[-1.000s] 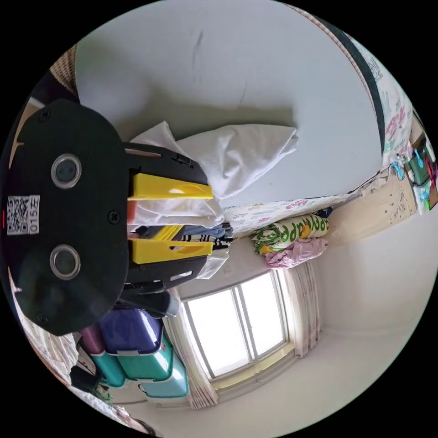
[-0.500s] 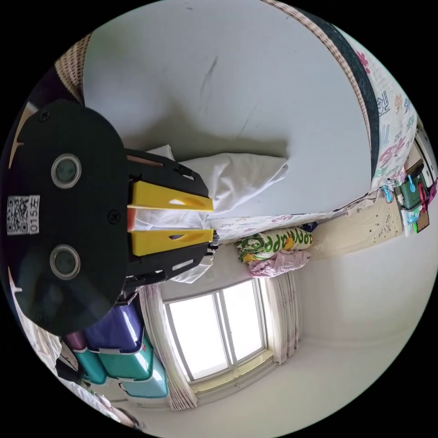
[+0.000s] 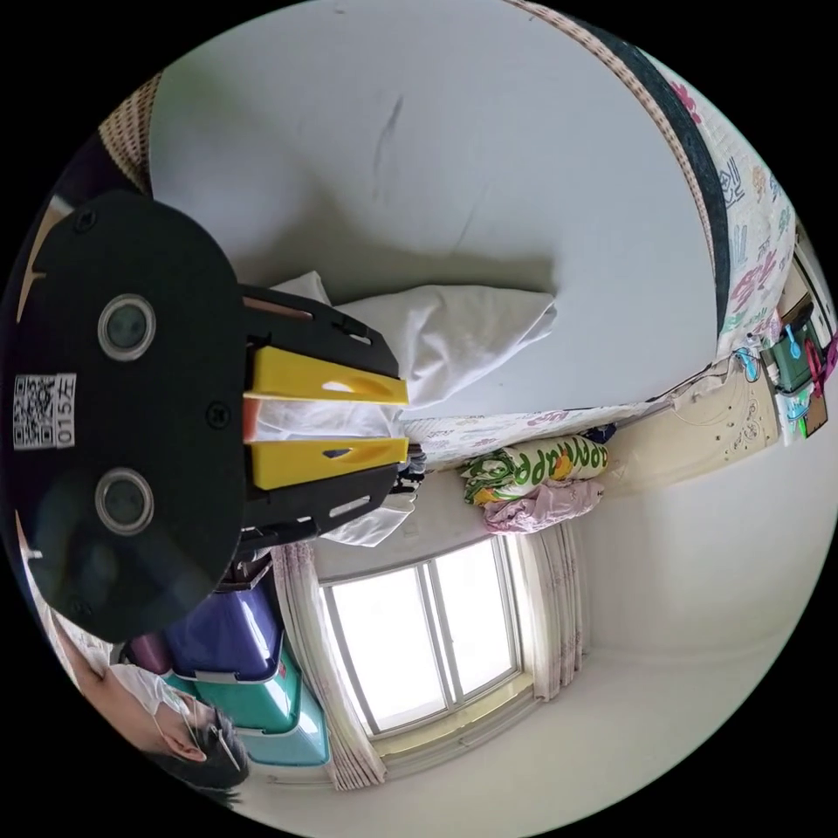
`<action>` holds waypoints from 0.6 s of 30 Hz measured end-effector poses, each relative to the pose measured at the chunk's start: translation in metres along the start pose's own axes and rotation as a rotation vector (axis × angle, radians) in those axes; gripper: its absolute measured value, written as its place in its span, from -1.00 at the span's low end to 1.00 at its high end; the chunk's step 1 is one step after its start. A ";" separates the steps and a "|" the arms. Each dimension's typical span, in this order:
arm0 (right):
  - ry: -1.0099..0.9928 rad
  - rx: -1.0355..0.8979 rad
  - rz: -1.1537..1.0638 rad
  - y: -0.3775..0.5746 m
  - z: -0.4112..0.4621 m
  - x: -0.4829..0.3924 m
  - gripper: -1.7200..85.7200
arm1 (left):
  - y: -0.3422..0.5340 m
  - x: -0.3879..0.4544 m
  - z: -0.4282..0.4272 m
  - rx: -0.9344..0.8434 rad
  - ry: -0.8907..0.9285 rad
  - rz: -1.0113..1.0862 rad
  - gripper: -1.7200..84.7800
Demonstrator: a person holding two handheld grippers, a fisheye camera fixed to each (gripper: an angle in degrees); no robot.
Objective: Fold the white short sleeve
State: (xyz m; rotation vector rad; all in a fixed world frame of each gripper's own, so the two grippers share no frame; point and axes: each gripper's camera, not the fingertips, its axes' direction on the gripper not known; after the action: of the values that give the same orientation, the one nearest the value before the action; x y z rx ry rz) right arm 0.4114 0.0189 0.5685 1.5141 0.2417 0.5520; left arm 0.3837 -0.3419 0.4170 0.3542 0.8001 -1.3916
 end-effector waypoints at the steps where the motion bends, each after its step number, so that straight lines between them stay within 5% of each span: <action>1: -0.001 0.000 0.001 -0.004 0.002 -0.001 -0.98 | 0.000 0.000 0.001 -0.001 0.003 -0.003 -0.81; 18: 0.009 -0.011 0.009 -0.045 0.023 -0.013 -0.98 | -0.005 -0.008 0.000 -0.009 -0.004 -0.014 -0.81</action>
State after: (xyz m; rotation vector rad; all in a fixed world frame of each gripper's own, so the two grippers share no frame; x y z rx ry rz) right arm 0.4202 -0.0061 0.5233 1.5029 0.2389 0.5663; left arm 0.3787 -0.3369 0.4241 0.3391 0.8064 -1.4010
